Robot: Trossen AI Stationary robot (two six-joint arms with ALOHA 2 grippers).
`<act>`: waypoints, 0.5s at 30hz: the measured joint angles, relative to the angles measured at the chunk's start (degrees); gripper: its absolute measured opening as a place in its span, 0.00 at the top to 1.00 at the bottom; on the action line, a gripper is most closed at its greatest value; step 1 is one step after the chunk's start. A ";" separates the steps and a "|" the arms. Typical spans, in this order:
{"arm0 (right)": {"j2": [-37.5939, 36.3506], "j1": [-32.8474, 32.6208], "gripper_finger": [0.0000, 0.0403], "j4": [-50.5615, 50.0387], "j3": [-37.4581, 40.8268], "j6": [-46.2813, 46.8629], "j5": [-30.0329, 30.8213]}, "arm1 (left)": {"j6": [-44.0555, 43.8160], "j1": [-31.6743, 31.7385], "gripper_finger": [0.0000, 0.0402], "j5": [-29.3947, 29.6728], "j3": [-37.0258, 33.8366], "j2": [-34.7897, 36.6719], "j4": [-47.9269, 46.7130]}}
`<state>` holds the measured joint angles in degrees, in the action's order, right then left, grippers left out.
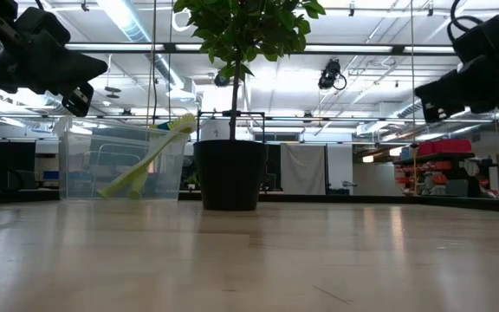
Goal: Pick & Place Kitchen Sink Supplies
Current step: Return to Home Position
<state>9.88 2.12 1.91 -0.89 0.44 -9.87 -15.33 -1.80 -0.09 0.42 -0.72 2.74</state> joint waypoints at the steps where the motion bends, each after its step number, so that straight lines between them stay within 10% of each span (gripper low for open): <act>1: -0.64 -0.18 0.98 0.07 0.00 -0.45 0.00 | 0.00 -0.01 0.98 0.00 -0.01 0.00 0.00; 15: -6.54 -4.25 0.98 0.16 -0.02 -1.76 0.00 | 0.00 0.01 0.98 0.00 -0.01 0.00 -0.02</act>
<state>3.34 -2.14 2.07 -0.91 -1.32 -9.87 -15.33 -1.79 -0.10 0.41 -0.71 2.72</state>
